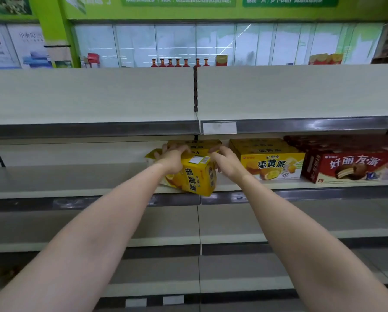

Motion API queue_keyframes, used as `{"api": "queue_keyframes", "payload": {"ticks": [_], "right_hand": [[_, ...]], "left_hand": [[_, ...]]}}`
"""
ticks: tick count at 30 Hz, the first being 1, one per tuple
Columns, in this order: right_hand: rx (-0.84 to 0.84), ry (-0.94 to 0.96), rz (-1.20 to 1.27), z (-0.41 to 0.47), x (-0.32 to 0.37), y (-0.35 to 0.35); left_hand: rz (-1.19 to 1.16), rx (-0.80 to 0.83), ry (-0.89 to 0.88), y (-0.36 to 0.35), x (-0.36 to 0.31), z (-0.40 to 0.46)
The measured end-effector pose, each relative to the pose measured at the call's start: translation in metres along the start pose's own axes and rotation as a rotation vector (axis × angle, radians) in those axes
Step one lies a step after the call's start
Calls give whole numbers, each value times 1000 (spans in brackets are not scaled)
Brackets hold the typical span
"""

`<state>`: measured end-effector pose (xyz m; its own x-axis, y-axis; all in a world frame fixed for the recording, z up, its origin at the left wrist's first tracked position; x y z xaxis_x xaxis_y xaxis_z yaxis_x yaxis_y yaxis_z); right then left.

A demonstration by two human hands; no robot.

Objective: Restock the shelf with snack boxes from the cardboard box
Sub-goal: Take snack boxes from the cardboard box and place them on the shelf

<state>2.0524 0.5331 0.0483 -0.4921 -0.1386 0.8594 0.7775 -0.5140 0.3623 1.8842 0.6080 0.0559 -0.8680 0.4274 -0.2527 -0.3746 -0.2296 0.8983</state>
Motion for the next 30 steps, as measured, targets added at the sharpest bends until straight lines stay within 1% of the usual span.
{"api": "queue_keyframes", "payload": {"ticks": [1, 3, 5, 7, 9, 12, 14, 17, 19, 20, 21, 23, 25, 27, 30], "right_hand": [[10, 11, -6, 0, 4, -2], [47, 35, -98, 0, 9, -11], [109, 44, -170, -3, 11, -25], [151, 27, -155, -5, 12, -37], [182, -2, -136, -8, 14, -45], [215, -44, -108, -11, 16, -51], [246, -53, -95, -12, 18, -55], [325, -26, -66, -18, 27, -62], [359, 9, -105, -24, 31, -68], [363, 33, -160, -24, 30, -71], [352, 70, -230, -24, 28, -73], [263, 148, -359, -19, 26, -70], [164, 182, -407, -16, 27, -64], [121, 217, -436, -18, 32, -59], [29, 307, -491, -19, 45, -51]], "left_hand": [[1, 28, -47, 1, 1, 0], [26, 83, -174, 2, -2, -2], [65, 79, -211, 2, 3, -4], [65, 13, -123, 3, 13, -3], [3, -76, 47, 10, 28, -3], [-251, -101, 298, 17, 45, -12], [-392, -89, 397, 21, 48, -19], [-448, 5, 423, 26, 39, -28], [-361, 106, 383, 25, 34, -33], [-312, 132, 373, 27, 36, -35], [-290, 149, 378, 28, 39, -37], [-297, 181, 391, 30, 46, -40], [-253, 192, 374, 39, 50, -43], [-148, 171, 312, 49, 53, -44], [-42, 209, 210, 52, 49, -48]]}}
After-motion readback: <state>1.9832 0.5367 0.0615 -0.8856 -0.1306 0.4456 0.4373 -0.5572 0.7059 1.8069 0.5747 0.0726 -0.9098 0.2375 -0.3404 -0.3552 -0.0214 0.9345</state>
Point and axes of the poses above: each hand's wrist, its own z-axis towards the middle knuckle, its own y-axis out of the back of the hand, x = y × z, the point moved 8 cm from there along z, towards the middle knuckle, and after that the axes turned 13 degrees about -x, right-handed, at the moved point
